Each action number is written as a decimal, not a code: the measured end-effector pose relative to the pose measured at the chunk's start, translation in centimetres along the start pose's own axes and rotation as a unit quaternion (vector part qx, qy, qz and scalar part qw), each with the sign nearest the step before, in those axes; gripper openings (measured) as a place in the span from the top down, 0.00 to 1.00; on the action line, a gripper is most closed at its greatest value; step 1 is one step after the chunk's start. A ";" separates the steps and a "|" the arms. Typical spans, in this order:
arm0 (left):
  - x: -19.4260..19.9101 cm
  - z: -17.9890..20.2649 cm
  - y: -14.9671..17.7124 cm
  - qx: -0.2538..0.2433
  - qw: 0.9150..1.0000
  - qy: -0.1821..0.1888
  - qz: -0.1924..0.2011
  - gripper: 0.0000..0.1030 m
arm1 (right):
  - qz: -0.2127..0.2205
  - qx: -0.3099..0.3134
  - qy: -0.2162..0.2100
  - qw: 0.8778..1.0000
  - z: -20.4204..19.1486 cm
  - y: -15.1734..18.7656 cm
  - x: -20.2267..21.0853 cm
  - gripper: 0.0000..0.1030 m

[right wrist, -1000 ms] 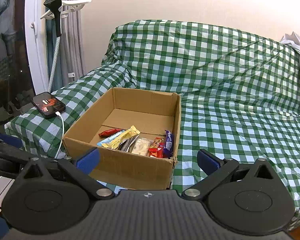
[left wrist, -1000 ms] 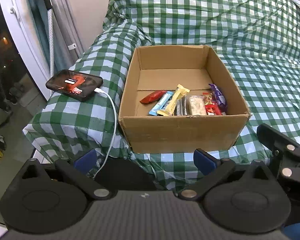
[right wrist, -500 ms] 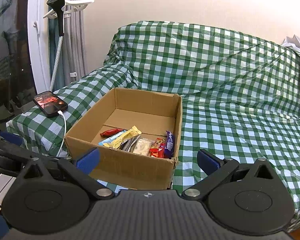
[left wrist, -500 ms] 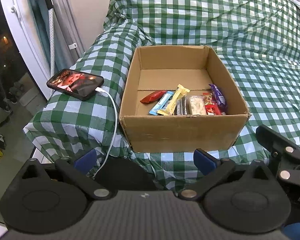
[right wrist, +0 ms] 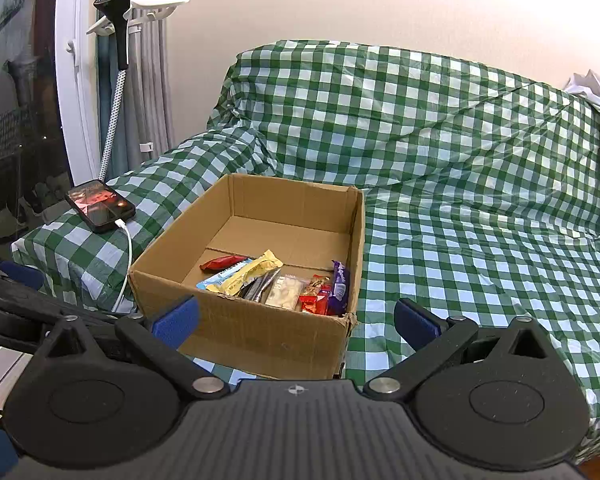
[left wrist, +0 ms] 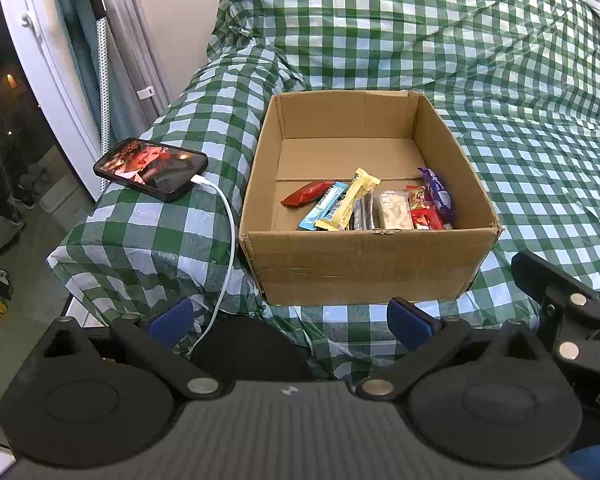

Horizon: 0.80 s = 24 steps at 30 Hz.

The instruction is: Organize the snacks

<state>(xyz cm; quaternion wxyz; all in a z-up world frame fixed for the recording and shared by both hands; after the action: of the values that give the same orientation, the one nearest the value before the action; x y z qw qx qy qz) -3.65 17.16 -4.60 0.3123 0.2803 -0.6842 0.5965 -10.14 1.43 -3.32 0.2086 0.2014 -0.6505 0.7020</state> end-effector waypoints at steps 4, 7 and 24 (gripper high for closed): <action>0.0 0.0 0.0 0.000 1.000 -0.001 0.000 0.00 | 0.000 0.000 0.000 1.000 0.0 0.0 0.0 0.01; 0.0 0.0 0.0 0.000 1.000 0.000 0.000 0.00 | 0.000 0.000 0.000 1.000 0.0 0.0 0.0 0.01; -0.2 -0.6 -0.3 0.007 1.000 -0.004 0.002 0.00 | 0.000 -0.001 -0.001 1.000 0.2 0.1 0.0 0.01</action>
<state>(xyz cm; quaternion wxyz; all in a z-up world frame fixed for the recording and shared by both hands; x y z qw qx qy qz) -3.28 17.69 -4.55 0.3064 0.2829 -0.6818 0.6011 -10.18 1.26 -3.38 0.2079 0.2023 -0.6512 0.7013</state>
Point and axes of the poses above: each gripper's, at about its wrist camera, not at the fingertips, and x roughly against the way its jaws point, z to its right, y to its underside, the point moved 2 cm from there along -x, roughly the way its jaws point, and after that the axes turned 7 degrees about x, right-handed, at the moved point
